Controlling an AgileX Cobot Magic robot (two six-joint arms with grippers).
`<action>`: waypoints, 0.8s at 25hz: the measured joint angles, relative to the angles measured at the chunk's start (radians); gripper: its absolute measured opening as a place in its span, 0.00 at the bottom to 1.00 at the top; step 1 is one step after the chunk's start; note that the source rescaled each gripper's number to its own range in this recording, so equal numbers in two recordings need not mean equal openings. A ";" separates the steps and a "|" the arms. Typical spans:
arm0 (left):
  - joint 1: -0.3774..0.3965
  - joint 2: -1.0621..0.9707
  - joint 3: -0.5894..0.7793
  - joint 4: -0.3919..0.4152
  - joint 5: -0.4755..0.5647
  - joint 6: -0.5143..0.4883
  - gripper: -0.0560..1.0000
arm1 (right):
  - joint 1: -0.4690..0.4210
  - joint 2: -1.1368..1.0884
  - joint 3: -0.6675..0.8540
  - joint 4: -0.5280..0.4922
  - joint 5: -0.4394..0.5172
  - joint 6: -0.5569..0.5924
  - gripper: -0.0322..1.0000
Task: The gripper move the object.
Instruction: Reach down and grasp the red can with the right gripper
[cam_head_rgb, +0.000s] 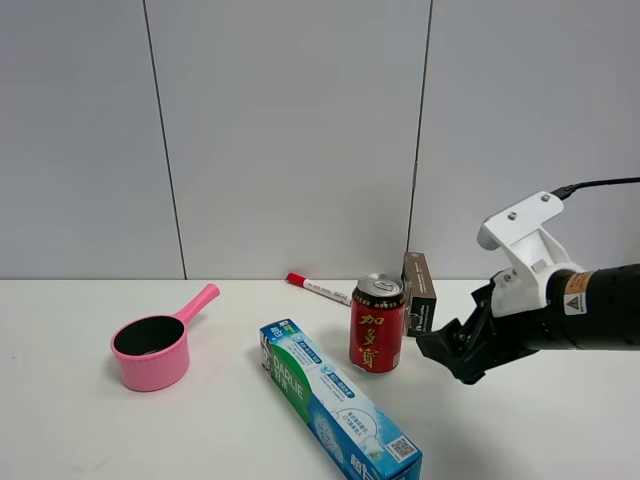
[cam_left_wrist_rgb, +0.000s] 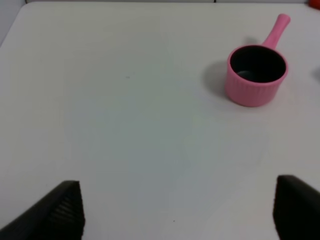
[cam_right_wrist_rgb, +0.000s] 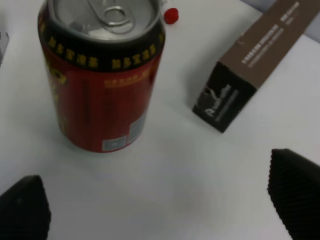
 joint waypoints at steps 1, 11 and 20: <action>0.000 0.000 0.000 0.000 0.000 0.000 1.00 | 0.000 0.028 0.000 0.000 -0.036 0.000 1.00; 0.000 0.000 0.000 0.000 0.000 0.000 1.00 | 0.000 0.182 -0.001 -0.001 -0.277 0.000 1.00; 0.000 0.000 0.000 0.000 0.000 0.000 1.00 | 0.000 0.281 -0.015 0.001 -0.459 0.000 1.00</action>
